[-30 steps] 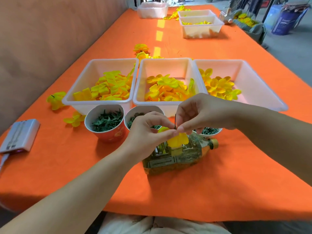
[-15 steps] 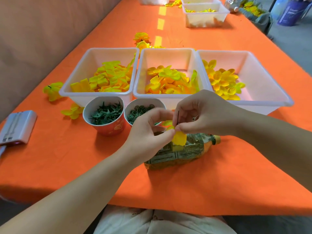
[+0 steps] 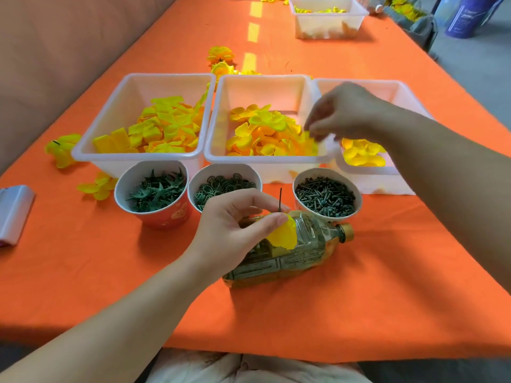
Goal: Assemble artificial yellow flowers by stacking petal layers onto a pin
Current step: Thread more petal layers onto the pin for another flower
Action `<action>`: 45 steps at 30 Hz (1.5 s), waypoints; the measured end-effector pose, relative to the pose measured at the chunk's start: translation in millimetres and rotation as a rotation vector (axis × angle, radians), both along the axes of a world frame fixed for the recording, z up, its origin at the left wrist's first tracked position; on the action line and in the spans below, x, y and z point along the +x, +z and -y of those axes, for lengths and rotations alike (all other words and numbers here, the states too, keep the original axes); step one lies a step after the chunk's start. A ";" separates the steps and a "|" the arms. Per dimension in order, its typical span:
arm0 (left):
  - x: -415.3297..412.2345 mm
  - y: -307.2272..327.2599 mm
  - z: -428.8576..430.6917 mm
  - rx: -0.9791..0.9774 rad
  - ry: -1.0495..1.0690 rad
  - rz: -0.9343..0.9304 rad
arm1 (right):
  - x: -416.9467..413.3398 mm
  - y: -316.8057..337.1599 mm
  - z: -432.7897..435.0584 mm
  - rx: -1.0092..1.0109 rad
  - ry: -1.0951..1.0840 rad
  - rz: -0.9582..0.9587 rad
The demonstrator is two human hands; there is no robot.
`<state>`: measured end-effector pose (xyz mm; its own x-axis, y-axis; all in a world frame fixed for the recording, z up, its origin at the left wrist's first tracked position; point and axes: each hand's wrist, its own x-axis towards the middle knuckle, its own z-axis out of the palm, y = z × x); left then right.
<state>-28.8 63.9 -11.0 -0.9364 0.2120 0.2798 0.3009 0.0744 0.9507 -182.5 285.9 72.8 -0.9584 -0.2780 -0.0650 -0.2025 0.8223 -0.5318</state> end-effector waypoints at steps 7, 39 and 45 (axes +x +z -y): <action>0.4 -2.4 -2.0 -0.032 0.012 -0.018 | -71.6 -28.4 41.8 0.761 0.048 -0.163; 1.2 -3.8 -3.2 -0.033 0.044 0.020 | -49.9 -6.5 41.5 -0.490 -0.221 0.160; 2.0 -2.5 -2.7 -0.016 0.047 0.030 | -32.7 -4.4 37.4 -0.615 -0.197 0.329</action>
